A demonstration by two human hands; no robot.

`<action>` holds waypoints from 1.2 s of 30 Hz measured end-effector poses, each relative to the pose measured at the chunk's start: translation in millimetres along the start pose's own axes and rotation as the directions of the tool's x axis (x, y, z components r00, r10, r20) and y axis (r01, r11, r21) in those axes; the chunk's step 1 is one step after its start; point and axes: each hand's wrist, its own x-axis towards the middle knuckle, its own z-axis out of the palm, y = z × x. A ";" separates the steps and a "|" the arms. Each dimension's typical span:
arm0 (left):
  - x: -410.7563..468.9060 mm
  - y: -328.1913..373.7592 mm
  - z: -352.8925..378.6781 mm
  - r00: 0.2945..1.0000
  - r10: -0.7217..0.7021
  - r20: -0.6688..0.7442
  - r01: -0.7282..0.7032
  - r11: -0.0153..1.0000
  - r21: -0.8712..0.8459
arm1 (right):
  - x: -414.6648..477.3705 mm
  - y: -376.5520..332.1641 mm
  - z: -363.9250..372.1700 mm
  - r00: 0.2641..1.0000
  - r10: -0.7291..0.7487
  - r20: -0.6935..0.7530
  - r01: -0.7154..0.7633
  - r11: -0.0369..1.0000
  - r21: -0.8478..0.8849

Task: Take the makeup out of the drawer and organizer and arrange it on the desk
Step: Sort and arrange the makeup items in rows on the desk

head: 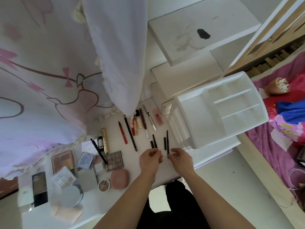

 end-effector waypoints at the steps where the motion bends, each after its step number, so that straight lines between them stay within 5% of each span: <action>1: -1.7 2.3 -6.9 1.000 0.022 -0.010 -0.022 0.999 0.042 | -0.6 -1.7 0.8 1.000 0.001 -0.006 -0.001 1.000 0.006; 5: -3.6 10.4 -43.4 0.982 0.178 -0.063 -0.148 0.933 0.327 | -9.4 -14.0 7.5 0.998 -0.027 -0.057 0.029 0.999 0.039; 8: -5.7 11.6 -79.7 0.968 0.246 -0.044 -0.174 0.790 0.588 | -16.8 -25.6 20.8 0.996 -0.066 -0.051 0.069 0.996 0.050; 15: -1.1 1.2 -150.7 0.935 0.342 -0.096 -0.191 0.712 0.676 | -31.2 -63.5 69.1 0.982 -0.168 0.084 0.170 0.985 -0.017; 22: 10.6 -17.4 -195.5 0.957 0.277 0.087 -0.274 0.763 0.586 | -23.6 -96.7 106.8 0.984 -0.180 0.013 0.180 0.979 -0.096; 36: 23.5 -24.9 -214.7 0.983 0.183 0.013 -0.176 0.917 0.359 | -18.6 -92.3 117.3 0.981 -0.190 0.027 0.189 0.937 -0.295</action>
